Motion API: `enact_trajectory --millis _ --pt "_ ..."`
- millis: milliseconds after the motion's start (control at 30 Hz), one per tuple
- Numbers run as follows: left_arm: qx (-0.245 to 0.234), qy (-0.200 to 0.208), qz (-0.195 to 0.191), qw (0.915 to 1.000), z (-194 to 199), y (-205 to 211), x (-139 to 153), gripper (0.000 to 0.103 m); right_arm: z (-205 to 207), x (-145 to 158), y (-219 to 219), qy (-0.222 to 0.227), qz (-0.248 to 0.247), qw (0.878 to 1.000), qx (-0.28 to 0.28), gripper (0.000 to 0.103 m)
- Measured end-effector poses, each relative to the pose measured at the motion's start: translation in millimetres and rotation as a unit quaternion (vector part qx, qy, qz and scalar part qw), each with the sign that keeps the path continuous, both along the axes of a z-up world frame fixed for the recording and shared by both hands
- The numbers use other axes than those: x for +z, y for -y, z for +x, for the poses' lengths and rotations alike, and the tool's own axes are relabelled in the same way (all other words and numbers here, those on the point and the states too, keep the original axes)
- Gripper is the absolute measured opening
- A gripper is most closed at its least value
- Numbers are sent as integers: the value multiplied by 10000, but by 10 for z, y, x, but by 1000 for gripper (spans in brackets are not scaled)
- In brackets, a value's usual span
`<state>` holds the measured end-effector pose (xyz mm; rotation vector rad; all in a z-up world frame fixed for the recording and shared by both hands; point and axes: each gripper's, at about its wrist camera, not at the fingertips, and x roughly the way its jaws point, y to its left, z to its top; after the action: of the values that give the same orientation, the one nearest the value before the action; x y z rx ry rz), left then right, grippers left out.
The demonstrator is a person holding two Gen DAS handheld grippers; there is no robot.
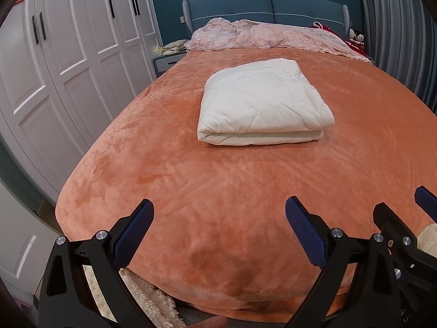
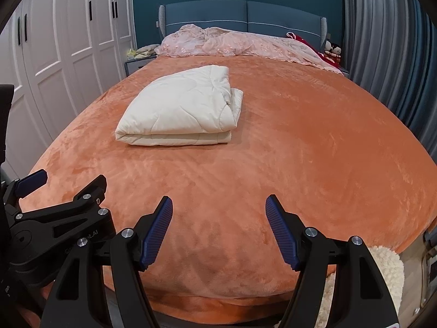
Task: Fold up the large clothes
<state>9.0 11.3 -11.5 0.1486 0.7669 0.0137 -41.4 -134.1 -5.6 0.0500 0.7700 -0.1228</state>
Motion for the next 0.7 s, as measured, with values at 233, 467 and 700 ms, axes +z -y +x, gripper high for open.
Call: enact_trajectory --millis 233,467,700 --pt "8 19 13 10000 -14 -1 3 94 2 0 8 3 -4 10000 -2 69" --pt "18 18 17 10000 -17 -7 5 94 -2 10 2 -4 -7 10000 -3 69" --pt "23 17 14 10000 -21 -12 5 94 0 8 12 1 -4 10000 -3 69"
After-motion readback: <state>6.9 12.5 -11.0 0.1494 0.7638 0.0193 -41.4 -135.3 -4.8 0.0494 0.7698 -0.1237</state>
